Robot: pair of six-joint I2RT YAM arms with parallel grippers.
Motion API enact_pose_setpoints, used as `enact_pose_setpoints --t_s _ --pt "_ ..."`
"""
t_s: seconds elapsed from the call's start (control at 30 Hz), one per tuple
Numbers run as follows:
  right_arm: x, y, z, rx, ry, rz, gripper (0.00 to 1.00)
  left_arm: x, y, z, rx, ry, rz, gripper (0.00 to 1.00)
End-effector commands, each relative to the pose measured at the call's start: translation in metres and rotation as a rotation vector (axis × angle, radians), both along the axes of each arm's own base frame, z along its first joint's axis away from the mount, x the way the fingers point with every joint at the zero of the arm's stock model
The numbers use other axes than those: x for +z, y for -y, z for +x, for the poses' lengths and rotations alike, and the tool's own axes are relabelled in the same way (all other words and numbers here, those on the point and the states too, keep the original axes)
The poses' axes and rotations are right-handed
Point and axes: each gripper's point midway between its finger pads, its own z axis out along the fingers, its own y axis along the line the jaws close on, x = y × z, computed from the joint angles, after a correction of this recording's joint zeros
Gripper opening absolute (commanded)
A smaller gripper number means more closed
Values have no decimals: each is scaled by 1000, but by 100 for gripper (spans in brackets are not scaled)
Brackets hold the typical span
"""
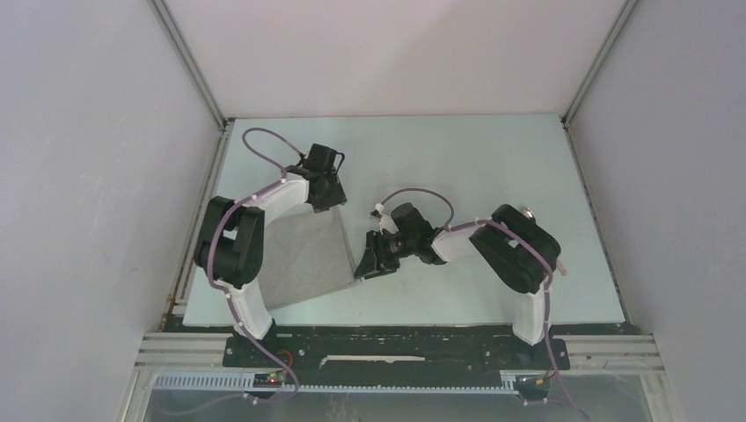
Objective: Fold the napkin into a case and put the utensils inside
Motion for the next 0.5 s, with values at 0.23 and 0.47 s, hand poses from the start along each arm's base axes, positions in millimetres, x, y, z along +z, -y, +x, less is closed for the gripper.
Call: enact_pose_setpoints --t_s 0.23,0.47 --pt "-38 13 -19 -100 104 -516 59 100 -15 -75 -83 189 -119 62" --pt "-54 14 -15 -120 101 -617 49 91 -32 -124 -74 191 -133 62"
